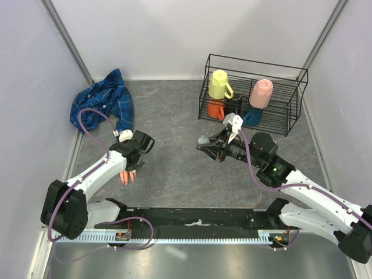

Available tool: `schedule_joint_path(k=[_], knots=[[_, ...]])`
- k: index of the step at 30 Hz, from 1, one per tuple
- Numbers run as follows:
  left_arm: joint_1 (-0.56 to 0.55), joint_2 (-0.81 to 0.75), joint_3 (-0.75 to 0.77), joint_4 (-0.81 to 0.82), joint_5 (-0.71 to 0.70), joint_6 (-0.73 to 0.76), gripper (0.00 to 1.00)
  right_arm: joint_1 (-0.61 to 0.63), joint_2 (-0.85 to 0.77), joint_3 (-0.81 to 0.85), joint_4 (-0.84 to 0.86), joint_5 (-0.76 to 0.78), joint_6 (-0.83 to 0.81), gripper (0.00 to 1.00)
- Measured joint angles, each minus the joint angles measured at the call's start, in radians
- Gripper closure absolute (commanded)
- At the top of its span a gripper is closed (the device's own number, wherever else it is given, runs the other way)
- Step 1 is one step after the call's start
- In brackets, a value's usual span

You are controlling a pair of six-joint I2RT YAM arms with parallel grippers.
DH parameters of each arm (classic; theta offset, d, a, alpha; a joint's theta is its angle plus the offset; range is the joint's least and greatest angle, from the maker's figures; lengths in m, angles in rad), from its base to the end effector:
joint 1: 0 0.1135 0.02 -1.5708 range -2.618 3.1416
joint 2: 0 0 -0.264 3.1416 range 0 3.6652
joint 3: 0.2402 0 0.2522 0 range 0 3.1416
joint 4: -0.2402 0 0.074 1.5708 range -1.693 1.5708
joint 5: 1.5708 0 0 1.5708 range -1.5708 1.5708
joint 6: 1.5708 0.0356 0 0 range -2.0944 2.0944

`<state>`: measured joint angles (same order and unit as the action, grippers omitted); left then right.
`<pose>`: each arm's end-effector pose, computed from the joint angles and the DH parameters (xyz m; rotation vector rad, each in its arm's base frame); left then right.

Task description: Paint the nails

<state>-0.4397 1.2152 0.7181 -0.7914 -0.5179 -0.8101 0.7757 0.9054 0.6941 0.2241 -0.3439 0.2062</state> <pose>0.1896 -0.0697 0.1961 -0.5737 2.5319 0.3417 0.1462 0.1602 0.3298 -0.7333 1.4842 1.0283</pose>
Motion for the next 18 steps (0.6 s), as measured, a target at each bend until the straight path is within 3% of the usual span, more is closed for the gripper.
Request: schedule_joint_path(k=[18], knots=[[0.0, -0.013, 0.005, -0.002, -0.032, 0.0, 0.98, 0.0, 0.0, 0.0, 0.0, -0.003, 0.003, 1.0]])
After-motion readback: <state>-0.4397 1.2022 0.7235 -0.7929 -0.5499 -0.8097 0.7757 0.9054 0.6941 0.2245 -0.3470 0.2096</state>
